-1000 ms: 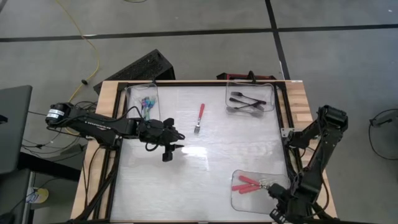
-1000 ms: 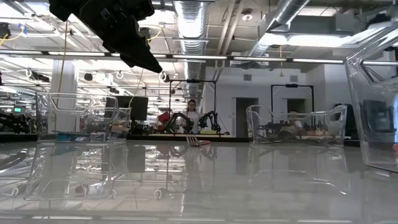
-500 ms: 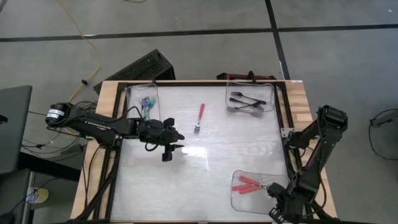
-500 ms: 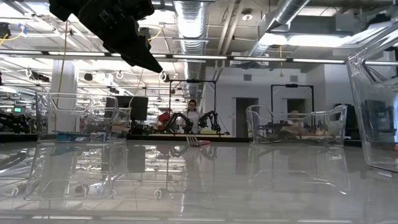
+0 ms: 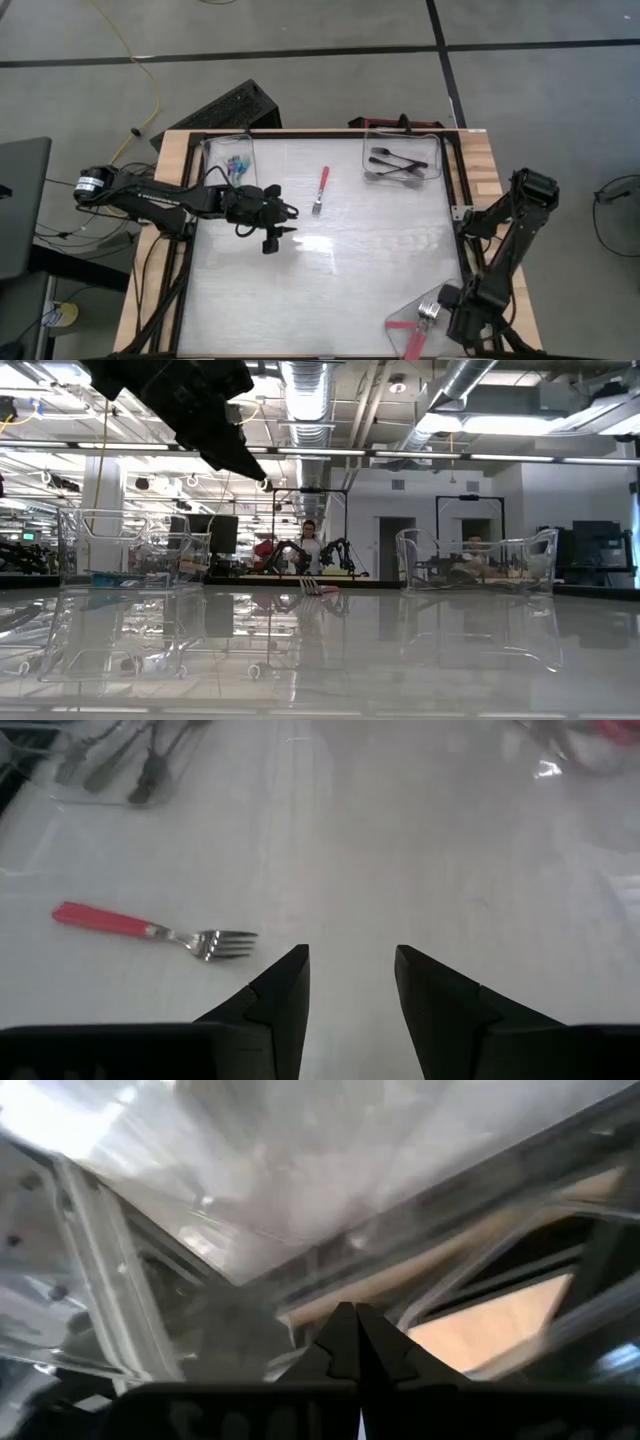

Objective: Sort silverware by color (type)
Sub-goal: Adjust the bottom right transparent bin

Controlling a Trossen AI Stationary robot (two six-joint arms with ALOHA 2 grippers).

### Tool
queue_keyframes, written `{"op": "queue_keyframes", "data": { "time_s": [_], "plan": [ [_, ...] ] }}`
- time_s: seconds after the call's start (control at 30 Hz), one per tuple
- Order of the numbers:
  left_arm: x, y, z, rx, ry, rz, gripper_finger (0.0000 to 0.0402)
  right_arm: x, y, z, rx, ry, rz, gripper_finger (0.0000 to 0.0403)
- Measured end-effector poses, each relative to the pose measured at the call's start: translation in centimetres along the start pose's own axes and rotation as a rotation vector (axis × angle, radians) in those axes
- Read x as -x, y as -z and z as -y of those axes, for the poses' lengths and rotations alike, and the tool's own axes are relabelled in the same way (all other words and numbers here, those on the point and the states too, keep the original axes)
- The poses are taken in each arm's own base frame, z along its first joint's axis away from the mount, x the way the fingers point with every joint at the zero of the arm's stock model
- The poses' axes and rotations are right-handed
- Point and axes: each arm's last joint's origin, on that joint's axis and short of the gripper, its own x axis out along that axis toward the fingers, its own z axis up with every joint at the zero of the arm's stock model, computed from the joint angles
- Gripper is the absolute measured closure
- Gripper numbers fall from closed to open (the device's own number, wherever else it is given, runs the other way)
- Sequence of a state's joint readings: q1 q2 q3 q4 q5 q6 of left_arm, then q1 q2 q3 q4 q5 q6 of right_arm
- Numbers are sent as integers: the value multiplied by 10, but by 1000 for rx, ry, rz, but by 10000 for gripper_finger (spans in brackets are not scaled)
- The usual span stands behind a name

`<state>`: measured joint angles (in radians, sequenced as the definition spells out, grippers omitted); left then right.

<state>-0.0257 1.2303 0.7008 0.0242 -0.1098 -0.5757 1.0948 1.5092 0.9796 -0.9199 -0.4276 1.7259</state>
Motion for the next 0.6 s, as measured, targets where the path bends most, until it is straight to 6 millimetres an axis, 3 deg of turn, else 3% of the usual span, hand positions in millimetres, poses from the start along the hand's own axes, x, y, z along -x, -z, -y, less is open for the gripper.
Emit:
{"op": "queue_keyframes", "data": {
  "time_s": [0.4,0.6],
  "plan": [
    [0,-2,-1,10,12,15,266,7,-4,-10,51,-119,-1,390],
    [-1,-5,-4,10,-2,24,266,34,-13,-13,49,-238,134,390]
  ]
}}
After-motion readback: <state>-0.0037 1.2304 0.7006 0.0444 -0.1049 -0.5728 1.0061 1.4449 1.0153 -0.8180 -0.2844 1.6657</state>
